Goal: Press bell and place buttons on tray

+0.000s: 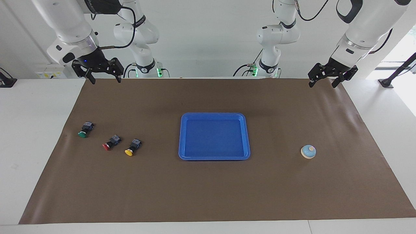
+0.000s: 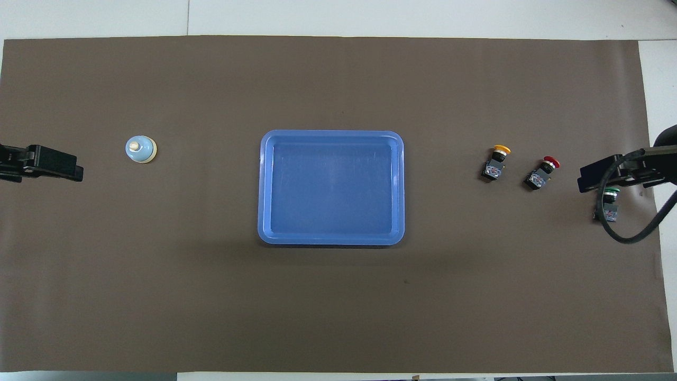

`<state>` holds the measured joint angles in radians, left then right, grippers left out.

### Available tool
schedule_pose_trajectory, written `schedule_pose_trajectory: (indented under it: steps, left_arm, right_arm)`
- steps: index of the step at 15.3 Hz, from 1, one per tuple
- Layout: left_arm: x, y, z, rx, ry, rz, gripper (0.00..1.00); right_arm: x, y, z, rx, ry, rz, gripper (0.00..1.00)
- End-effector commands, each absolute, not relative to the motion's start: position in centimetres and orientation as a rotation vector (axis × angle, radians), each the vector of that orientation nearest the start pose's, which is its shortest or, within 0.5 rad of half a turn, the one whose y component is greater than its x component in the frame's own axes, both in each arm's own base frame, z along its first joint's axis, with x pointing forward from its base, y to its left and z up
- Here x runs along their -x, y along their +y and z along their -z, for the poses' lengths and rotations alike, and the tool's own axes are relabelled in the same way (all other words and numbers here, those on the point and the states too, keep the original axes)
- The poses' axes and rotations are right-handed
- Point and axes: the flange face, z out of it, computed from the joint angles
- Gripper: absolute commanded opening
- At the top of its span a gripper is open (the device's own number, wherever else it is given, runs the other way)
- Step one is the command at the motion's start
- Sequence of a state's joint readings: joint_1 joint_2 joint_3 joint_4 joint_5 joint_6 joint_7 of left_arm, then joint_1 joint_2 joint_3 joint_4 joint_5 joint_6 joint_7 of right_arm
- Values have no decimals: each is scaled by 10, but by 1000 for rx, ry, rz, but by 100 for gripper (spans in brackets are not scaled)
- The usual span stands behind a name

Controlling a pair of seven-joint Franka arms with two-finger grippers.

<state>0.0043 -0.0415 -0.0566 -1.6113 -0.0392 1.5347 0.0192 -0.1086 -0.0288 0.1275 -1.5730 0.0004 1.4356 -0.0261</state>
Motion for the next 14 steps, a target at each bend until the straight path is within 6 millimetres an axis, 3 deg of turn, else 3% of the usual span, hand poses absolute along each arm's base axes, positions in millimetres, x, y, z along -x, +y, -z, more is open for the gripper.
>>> schedule_pose_trajectory:
  steps: [1,6,11,13,14]
  left_arm:
    - [-536,-33,-628,3177,140,-40,100]
    - [-548,-32,-622,3178,132,57,100]
    - [-585,-28,-570,3151,130,68,98]
    - [-595,-25,-542,3150,123,82,76]
    - [-596,-23,-527,3150,117,85,42]
  right_arm:
    - [-528,9,-628,3120,-95,-185,100]
    - [-528,9,-628,3119,-95,-184,100]
    - [-528,9,-628,3120,-95,-185,100]
    - [-528,9,-628,3120,-95,-185,100]
    - [-528,9,-628,3119,-95,-184,100]
